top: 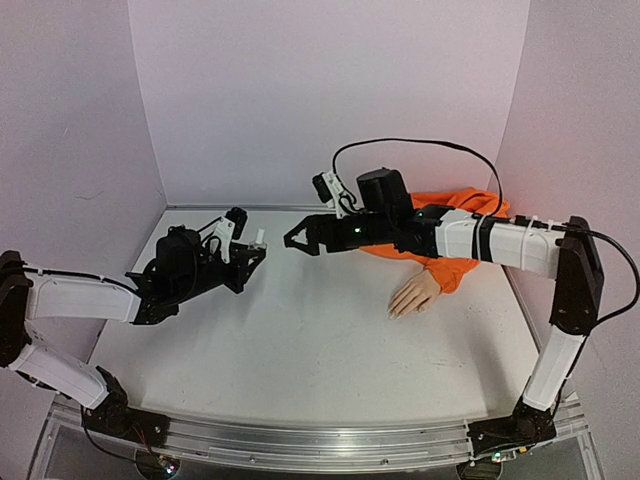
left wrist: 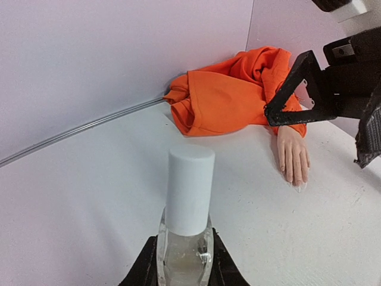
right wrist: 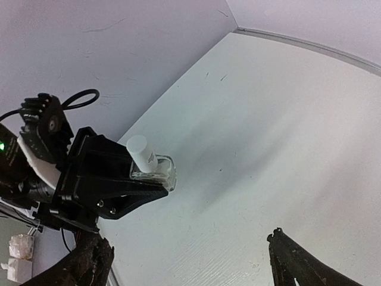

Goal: Paint the nails

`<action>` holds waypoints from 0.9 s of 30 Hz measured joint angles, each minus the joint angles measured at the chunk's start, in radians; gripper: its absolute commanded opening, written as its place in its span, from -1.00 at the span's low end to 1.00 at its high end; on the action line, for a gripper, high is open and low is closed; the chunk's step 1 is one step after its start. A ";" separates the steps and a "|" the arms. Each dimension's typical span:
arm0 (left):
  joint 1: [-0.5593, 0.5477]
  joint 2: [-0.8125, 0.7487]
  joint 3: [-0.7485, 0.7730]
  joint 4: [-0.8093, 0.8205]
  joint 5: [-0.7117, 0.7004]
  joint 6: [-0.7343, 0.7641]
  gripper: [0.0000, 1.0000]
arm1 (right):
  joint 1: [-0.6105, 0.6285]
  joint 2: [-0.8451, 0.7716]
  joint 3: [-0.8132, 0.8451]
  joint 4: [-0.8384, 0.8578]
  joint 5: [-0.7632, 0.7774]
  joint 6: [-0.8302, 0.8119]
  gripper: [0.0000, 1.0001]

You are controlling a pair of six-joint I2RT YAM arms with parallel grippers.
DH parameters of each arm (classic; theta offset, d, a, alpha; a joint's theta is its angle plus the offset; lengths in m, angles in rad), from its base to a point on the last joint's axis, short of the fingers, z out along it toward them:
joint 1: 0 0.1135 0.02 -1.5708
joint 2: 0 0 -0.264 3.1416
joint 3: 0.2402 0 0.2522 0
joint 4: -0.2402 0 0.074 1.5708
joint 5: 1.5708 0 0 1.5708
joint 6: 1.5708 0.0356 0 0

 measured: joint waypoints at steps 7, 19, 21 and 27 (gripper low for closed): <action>-0.058 0.000 0.000 0.000 -0.113 0.062 -1.00 | 0.063 0.056 0.041 0.019 0.057 0.096 0.35; -0.104 0.001 0.000 0.000 -0.170 0.112 -1.00 | 0.105 0.154 0.180 0.025 0.154 0.185 -0.36; -0.109 0.002 0.000 0.000 -0.176 0.117 -1.00 | 0.106 0.167 0.198 0.026 0.158 0.189 -0.45; -0.114 0.008 0.000 -0.001 -0.180 0.118 -1.00 | 0.113 0.188 0.218 0.025 0.159 0.188 -0.60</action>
